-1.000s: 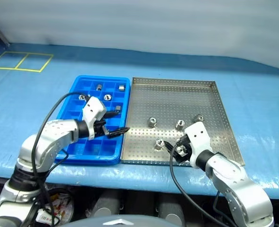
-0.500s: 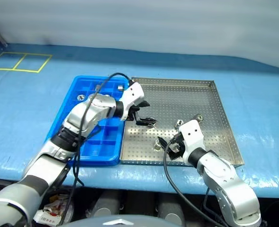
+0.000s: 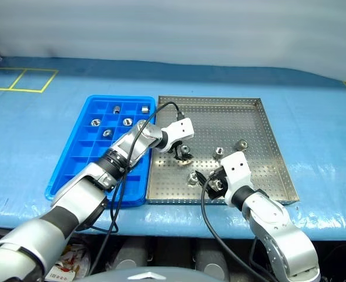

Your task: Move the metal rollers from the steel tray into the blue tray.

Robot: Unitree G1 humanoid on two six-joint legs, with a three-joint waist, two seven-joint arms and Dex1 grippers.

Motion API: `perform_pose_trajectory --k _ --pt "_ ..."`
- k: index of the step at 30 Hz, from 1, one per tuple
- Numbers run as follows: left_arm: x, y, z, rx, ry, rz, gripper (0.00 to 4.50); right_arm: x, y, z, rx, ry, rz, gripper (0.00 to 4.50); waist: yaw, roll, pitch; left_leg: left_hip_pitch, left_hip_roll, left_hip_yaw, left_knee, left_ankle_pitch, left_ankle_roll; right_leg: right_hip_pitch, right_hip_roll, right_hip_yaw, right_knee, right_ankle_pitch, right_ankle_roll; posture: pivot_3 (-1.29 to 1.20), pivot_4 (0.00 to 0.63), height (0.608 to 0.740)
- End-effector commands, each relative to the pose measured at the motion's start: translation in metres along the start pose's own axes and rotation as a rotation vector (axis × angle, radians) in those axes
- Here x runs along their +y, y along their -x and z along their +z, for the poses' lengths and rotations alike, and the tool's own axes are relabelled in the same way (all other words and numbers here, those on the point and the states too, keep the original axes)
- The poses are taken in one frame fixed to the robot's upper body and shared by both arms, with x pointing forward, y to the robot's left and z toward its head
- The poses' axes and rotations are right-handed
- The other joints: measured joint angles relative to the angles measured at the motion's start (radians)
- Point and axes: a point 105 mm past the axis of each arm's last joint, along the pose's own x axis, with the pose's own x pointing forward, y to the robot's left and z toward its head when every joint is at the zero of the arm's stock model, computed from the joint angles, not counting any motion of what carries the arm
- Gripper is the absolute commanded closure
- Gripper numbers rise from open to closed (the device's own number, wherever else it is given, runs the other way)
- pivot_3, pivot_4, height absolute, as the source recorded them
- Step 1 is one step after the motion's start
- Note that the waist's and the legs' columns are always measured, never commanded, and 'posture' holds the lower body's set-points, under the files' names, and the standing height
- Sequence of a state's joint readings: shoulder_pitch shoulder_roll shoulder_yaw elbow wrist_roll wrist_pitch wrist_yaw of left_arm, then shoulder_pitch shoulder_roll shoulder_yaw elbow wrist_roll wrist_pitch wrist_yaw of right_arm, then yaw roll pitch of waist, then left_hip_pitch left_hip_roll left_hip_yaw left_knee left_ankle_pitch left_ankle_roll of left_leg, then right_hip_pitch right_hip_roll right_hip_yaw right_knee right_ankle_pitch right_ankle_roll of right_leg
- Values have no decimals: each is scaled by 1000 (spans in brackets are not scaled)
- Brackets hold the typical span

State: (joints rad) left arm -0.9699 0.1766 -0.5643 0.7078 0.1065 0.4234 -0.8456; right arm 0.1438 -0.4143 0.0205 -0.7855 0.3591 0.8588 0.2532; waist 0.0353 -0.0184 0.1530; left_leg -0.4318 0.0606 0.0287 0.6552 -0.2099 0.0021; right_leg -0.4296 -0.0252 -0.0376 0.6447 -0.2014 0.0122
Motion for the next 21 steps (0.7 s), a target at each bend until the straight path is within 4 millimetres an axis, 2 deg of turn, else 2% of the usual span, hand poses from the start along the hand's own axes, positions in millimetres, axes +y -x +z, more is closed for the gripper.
perform_pose_trajectory --k 1,3,6,8,9,12,15,18,21 --pt "5 3 4 5 -41 20 392 1 3 11 -51 19 -11 0 1 0 0 0 0 0 0 0 0 0 0 0 0 0 0 63 150 740" --pt "5 3 0 8 -30 15 899 1 3 11 -52 18 -11 0 1 0 0 0 0 0 0 0 0 0 0 0 0 0 0 63 150 740" --pt "4 4 0 -25 13 13 1918 2 1 11 -54 17 -7 0 1 0 0 0 0 0 1 0 0 0 0 0 0 0 0 73 150 740" --pt "4 6 8 -86 57 16 2586 2 0 12 -55 18 -3 0 2 0 0 0 0 0 3 0 0 1 0 0 2 0 1 81 150 740" --pt "5 9 13 -121 75 20 2714 3 0 13 -56 20 1 0 1 0 0 0 0 0 4 0 0 1 0 0 2 1 1 81 150 740" --pt "9 19 26 -214 128 54 2713 5 -1 14 -59 24 12 0 1 0 0 0 0 0 6 0 0 1 0 0 3 1 1 89 150 740" --pt "16 41 40 -353 214 124 2713 9 -5 17 -70 29 33 0 2 0 0 -1 0 0 5 0 1 0 0 0 2 1 1 91 150 740" --pt "29 71 44 -471 307 305 2713 17 -9 23 -93 34 68 0 -3 0 0 -1 0 0 4 -1 1 0 0 2 2 2 2 99 150 740" --pt "39 104 33 -516 302 553 2713 25 -15 29 -111 43 110 0 -3 0 0 0 1 0 3 -1 1 1 1 2 2 3 5 116 150 740"
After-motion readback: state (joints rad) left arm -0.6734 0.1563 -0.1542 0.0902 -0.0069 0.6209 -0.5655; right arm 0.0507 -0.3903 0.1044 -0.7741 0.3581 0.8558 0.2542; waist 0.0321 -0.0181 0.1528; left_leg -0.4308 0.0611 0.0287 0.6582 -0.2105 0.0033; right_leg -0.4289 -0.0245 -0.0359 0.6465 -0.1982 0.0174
